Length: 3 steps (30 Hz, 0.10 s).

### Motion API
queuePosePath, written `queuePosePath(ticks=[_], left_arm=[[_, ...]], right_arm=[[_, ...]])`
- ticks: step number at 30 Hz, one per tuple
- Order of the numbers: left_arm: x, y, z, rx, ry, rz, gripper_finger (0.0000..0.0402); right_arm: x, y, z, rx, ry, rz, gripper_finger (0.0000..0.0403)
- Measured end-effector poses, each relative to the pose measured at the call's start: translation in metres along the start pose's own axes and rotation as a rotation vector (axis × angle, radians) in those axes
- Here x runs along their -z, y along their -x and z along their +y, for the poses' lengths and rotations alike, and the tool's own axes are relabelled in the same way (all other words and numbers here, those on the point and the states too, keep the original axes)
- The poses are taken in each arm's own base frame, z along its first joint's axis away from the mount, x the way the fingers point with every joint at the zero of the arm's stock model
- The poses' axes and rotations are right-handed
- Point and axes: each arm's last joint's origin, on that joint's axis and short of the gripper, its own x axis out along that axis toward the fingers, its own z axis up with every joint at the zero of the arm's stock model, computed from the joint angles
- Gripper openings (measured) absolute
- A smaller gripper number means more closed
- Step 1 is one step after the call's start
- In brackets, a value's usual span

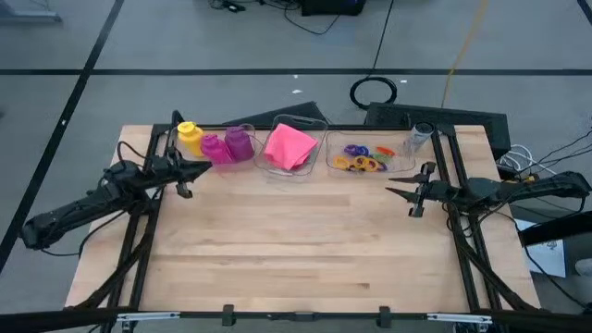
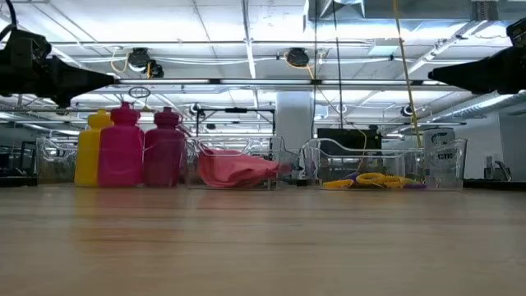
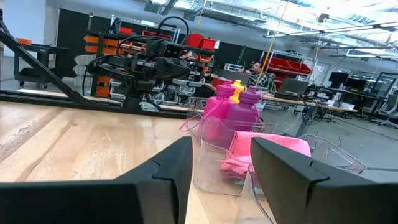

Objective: Pick & Place Sports Items
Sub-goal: Return to Home Position

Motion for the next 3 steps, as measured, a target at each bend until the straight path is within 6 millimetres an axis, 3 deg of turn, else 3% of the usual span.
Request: queuePosePath(ticks=[3], left_arm=[[0.0,0.0,0.0,0.0,0.0,0.0,0.0051]], right_arm=[[0.0,0.0,0.0,0.0,0.0,0.0,0.0114]])
